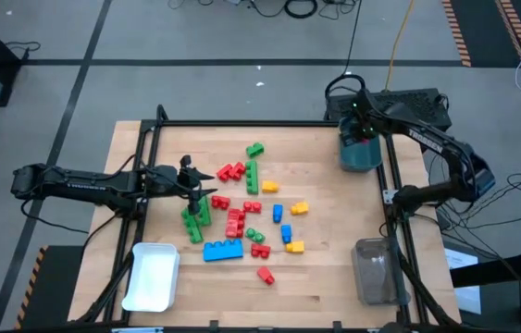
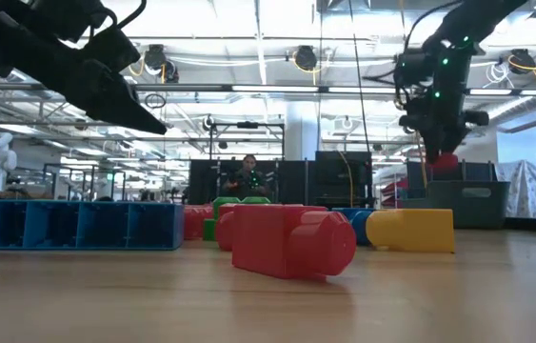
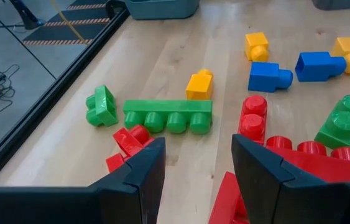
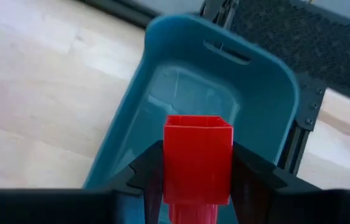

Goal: Sort blocks by size
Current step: Put the one stud red game piece into the blue bin

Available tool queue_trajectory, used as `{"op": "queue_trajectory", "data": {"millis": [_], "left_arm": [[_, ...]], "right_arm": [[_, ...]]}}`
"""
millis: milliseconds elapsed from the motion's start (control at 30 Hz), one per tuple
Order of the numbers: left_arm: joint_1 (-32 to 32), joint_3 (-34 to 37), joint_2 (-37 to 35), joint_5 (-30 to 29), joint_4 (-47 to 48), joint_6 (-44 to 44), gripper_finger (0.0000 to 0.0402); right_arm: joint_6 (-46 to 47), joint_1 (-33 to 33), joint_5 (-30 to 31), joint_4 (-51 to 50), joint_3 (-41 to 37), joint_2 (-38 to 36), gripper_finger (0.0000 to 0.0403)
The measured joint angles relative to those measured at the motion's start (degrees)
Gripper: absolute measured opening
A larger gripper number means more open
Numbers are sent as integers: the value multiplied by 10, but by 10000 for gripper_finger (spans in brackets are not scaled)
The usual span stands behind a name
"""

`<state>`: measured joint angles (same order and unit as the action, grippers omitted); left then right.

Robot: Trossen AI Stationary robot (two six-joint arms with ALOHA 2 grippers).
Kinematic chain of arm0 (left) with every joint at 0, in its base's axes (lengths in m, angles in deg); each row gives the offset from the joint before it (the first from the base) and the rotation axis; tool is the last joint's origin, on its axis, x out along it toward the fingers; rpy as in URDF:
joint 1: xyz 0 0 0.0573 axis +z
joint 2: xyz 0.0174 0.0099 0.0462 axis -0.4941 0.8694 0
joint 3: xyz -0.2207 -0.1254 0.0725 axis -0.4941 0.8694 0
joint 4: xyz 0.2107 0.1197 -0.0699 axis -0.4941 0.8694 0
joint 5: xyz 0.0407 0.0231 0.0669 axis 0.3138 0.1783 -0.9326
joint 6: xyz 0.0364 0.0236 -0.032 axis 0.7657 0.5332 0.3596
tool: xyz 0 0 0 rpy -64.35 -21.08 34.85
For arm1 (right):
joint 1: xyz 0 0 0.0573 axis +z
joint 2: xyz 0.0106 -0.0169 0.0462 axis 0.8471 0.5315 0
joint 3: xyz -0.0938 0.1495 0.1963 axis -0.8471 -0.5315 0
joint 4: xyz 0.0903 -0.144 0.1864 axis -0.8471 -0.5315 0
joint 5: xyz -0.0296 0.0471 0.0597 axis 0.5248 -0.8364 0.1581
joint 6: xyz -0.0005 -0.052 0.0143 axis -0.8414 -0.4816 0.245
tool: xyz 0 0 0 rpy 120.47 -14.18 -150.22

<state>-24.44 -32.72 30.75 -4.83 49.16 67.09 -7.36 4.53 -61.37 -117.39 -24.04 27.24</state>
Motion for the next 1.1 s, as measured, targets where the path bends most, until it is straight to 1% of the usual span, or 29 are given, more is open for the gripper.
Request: {"op": "queue_trajectory", "data": {"millis": [67, 333, 533, 700, 933, 1100], "left_arm": [[0, 0, 0, 0, 0, 0, 167], [0, 0, 0, 0, 15, 0, 167], [0, 0, 0, 0, 29, -12, 167], [0, 0, 0, 0, 38, -12, 167], [0, 0, 0, 0, 43, -12, 167], [0, 0, 0, 0, 42, -12, 167]], "right_arm": [[-3, -3, -11, 1, 0, 14, 135], [-10, -4, -9, 5, 0, 69, 135], [-20, -16, -9, 16, 0, 97, 135], [-25, -29, -10, 17, 0, 114, 135], [-25, -29, -11, 27, 0, 119, 135], [-25, -29, -11, 25, 0, 119, 150]]}}
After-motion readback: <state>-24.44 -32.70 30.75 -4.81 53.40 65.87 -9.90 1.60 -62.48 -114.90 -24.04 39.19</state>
